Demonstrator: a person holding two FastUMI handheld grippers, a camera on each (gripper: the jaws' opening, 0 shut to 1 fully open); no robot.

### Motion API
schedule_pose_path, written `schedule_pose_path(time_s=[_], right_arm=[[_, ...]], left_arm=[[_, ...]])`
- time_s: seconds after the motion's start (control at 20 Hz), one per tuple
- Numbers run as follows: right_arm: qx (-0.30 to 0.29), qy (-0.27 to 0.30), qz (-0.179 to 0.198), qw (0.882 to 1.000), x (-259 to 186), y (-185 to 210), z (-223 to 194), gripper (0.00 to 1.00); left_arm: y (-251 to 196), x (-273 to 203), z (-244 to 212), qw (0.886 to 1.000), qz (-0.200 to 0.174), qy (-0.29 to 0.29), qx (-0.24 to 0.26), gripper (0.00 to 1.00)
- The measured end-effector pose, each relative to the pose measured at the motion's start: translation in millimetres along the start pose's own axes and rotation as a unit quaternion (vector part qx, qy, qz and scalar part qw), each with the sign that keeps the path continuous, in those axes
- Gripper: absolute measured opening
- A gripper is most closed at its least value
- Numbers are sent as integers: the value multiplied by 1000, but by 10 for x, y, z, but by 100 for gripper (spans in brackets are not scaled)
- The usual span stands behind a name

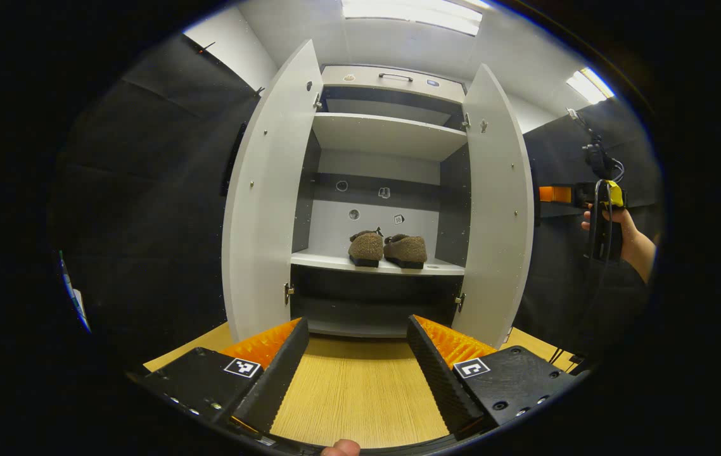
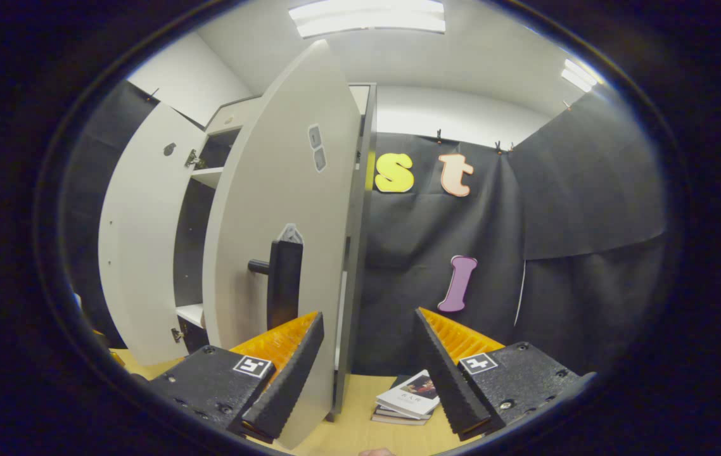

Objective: Grab one shoe with the right hand and put it into the shoe cabinet, grab the other shoe with the left hand and put it into the shoe cabinet; then close the right door with the right hand and the left door with the left hand.

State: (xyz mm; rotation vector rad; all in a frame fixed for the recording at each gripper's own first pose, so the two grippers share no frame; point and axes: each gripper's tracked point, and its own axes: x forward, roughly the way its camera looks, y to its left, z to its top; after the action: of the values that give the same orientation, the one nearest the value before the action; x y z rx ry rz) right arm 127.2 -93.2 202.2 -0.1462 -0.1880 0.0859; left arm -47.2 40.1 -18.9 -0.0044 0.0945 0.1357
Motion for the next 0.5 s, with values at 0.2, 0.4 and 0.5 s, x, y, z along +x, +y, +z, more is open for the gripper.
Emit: schedule_pose_path(time_s=[0.2,0.4,0.5], right_arm=[[5,-4,30,1000,59,331,12,93],[4,-8,35,999,125,448,11,93],[13,-13,34,999,196,565,25,89]], left_arm=[[98,-46,-33,1000,11,4,-1,95],[177,-26,-13,1000,19,5,2,95],[135,18,-9,1000,16,6,-4,95]])
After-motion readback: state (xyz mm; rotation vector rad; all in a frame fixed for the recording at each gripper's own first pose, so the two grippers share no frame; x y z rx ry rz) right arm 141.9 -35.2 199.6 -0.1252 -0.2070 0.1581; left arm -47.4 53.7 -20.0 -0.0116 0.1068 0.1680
